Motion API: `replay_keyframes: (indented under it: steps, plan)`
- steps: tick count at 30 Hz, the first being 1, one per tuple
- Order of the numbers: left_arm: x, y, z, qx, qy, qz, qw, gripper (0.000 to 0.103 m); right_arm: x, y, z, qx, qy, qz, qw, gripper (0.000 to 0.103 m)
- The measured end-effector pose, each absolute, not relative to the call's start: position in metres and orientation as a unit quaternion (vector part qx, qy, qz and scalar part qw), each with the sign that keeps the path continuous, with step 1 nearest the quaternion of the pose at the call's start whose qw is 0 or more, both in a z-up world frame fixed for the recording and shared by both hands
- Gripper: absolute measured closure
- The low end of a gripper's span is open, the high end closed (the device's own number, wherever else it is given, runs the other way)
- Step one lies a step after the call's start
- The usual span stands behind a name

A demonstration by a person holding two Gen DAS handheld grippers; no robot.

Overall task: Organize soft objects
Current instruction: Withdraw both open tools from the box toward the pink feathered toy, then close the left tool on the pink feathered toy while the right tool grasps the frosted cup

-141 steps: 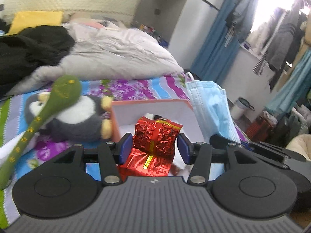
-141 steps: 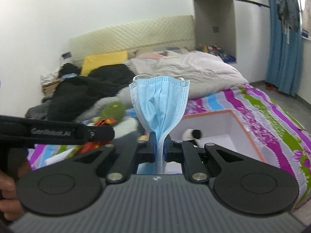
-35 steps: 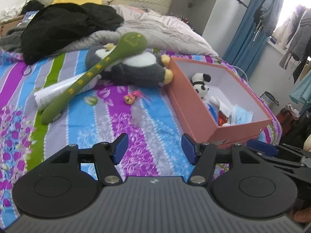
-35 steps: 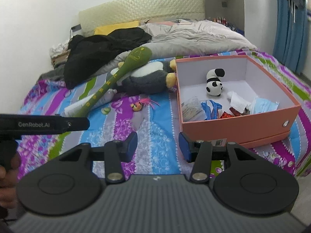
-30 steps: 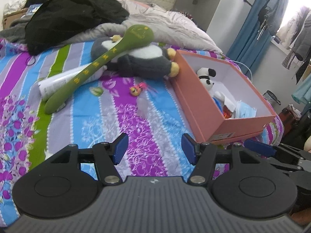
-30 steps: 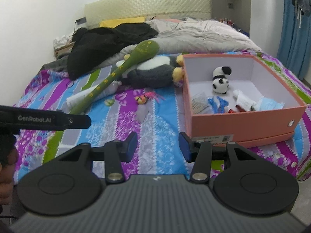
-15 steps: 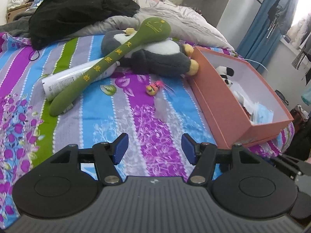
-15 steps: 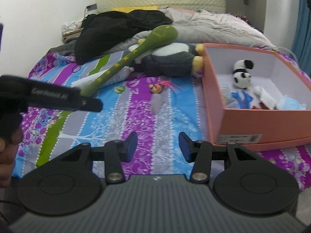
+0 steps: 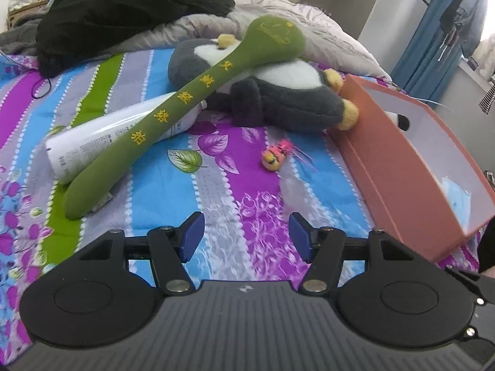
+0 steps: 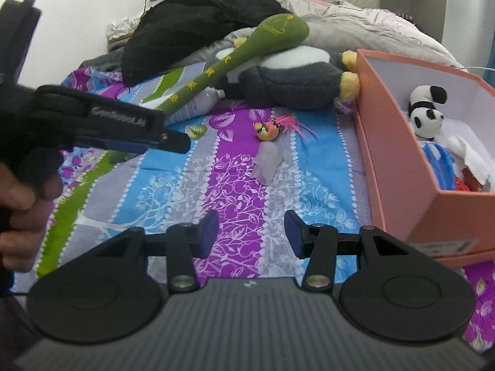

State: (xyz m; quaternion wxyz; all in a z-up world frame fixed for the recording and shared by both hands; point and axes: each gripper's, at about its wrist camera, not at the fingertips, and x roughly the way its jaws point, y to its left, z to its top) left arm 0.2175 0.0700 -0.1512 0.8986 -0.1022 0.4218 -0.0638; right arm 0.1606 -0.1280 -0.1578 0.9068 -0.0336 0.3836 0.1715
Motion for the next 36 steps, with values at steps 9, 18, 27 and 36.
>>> replay_keyframes:
  steps: [9,18,27,36]
  plan:
    - [0.267,0.077,-0.181,-0.117,0.42,-0.073,0.897,0.037,0.206,-0.115,-0.184,-0.044,0.386,0.172,0.905,0.053]
    - [0.314,0.077,-0.198,-0.142,0.422,-0.101,0.89,0.037,0.25,-0.104,-0.206,-0.028,0.399,0.165,0.901,0.053]
    - [0.357,0.06,-0.216,-0.156,0.434,-0.147,0.875,0.038,0.275,-0.102,-0.221,-0.013,0.399,0.162,0.902,0.054]
    - [0.382,0.046,-0.234,-0.151,0.452,-0.165,0.863,0.057,0.286,-0.103,-0.219,-0.018,0.402,0.162,0.901,0.069]
